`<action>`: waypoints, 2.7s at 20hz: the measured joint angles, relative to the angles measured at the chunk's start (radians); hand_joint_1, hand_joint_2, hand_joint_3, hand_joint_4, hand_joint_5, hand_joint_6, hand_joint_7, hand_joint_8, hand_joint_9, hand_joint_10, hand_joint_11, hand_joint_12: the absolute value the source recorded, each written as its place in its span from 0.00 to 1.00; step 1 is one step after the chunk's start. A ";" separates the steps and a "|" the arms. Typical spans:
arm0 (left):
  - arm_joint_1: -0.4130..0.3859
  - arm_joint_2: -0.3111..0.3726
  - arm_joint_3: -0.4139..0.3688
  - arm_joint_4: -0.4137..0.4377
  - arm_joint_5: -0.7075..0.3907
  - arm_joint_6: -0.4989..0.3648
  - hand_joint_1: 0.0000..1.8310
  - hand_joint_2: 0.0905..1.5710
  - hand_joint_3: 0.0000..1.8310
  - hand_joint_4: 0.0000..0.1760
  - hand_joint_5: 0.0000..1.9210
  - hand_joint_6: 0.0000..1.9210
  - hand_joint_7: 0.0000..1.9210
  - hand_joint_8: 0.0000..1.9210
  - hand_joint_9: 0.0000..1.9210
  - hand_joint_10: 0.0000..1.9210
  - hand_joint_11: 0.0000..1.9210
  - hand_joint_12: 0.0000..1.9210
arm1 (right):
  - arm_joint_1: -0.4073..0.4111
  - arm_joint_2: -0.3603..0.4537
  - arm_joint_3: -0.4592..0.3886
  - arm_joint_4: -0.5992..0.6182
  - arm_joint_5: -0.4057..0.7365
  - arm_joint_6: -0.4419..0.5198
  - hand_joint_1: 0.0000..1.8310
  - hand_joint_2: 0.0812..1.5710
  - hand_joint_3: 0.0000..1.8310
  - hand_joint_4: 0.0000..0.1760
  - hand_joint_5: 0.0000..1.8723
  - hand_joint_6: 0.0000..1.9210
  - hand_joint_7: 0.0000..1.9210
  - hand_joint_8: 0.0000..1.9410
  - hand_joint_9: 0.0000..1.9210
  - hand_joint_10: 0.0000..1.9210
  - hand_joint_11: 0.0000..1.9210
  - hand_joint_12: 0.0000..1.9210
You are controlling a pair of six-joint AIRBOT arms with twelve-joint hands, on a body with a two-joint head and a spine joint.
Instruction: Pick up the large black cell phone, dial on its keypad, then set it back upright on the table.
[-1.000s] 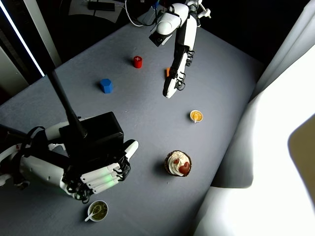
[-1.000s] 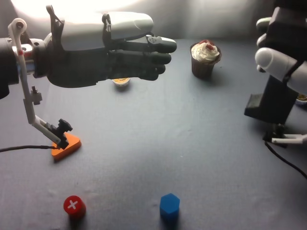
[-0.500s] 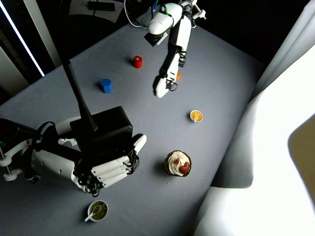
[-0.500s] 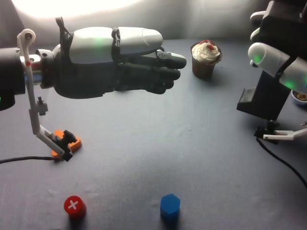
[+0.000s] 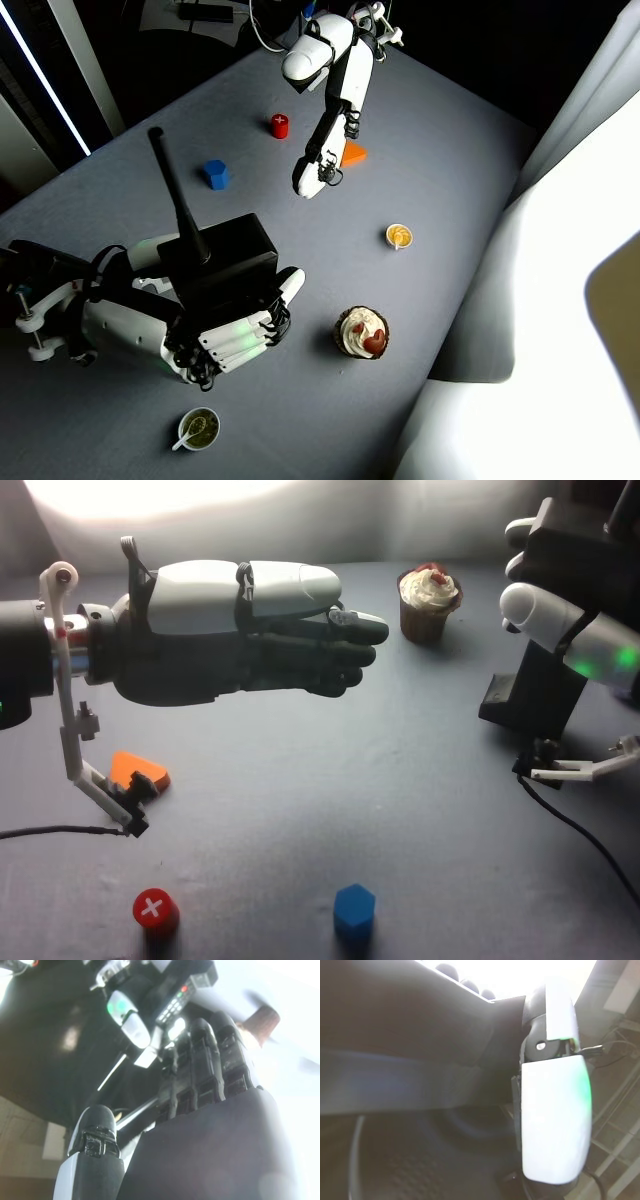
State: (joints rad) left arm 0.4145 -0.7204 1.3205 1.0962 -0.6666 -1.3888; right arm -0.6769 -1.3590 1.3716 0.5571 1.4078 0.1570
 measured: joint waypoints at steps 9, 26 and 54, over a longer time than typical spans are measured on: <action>0.000 0.000 0.013 -0.001 0.003 0.000 0.00 0.76 0.00 0.14 0.10 0.00 0.11 0.00 0.11 0.00 0.00 0.26 | -0.030 -0.006 0.015 -0.004 0.009 0.003 0.69 0.70 0.00 0.00 0.56 0.36 0.50 0.65 0.52 0.56 0.51 0.66; 0.006 -0.001 0.010 -0.003 0.002 0.000 0.00 0.76 0.00 0.15 0.11 0.00 0.12 0.00 0.12 0.00 0.00 0.28 | -0.069 -0.017 0.024 0.002 0.063 0.011 0.69 0.68 0.00 0.00 0.55 0.37 0.55 0.56 0.60 0.42 0.57 0.54; 0.028 -0.001 -0.003 0.001 0.002 0.000 0.00 0.75 0.00 0.14 0.10 0.00 0.11 0.00 0.12 0.00 0.00 0.25 | -0.094 -0.016 0.041 0.002 0.072 0.019 0.43 0.62 0.00 0.00 0.23 0.00 0.23 0.00 0.21 0.00 0.01 0.50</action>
State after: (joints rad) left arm 0.4427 -0.7212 1.3178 1.0969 -0.6643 -1.3884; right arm -0.7708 -1.3754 1.4128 0.5587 1.4803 0.1757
